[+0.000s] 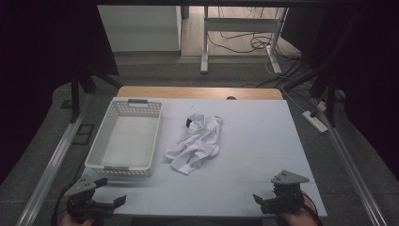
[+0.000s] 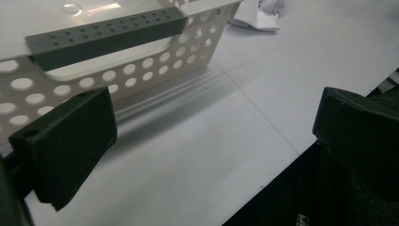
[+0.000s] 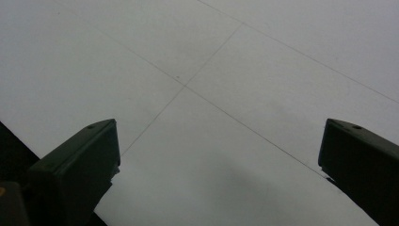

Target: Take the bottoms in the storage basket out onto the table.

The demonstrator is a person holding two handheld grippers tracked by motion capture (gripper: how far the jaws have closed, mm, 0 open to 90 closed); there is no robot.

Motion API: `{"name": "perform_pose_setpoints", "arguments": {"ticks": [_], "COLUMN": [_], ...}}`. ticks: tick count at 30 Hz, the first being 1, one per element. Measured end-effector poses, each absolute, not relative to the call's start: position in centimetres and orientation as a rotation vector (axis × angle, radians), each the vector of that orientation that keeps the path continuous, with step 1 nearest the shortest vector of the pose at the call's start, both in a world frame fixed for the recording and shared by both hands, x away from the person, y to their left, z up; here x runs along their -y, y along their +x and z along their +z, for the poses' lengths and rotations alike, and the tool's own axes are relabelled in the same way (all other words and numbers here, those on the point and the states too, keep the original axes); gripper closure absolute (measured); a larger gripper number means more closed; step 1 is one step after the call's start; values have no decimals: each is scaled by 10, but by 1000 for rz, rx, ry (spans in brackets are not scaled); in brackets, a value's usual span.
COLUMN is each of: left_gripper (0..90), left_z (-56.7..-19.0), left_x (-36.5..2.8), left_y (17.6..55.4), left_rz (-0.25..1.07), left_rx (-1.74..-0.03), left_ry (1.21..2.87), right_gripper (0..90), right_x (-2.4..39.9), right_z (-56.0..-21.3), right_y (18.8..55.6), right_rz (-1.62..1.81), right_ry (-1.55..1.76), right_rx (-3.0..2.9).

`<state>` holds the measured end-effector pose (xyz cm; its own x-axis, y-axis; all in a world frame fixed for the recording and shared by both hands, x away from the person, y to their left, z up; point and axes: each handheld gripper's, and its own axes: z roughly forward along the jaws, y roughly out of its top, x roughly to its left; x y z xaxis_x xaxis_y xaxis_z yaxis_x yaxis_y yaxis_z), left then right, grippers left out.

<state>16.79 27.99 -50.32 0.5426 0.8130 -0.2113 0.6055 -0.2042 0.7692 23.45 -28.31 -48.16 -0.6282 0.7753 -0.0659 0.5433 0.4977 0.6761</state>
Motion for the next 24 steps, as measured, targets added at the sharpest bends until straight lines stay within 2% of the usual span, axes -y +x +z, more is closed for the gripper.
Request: {"name": "perform_pose_setpoints", "arguments": {"ticks": [24], "left_gripper": [1], "left_z": [-506], "left_x": [-291], "left_y": [161], "left_rz": [298], "left_rx": [-1176], "left_ry": [2003], "right_gripper": [0], "right_x": [286], "right_z": [-481], "right_y": [231], "right_rz": [893], "right_ry": [1124], "right_rx": [-2363]}}
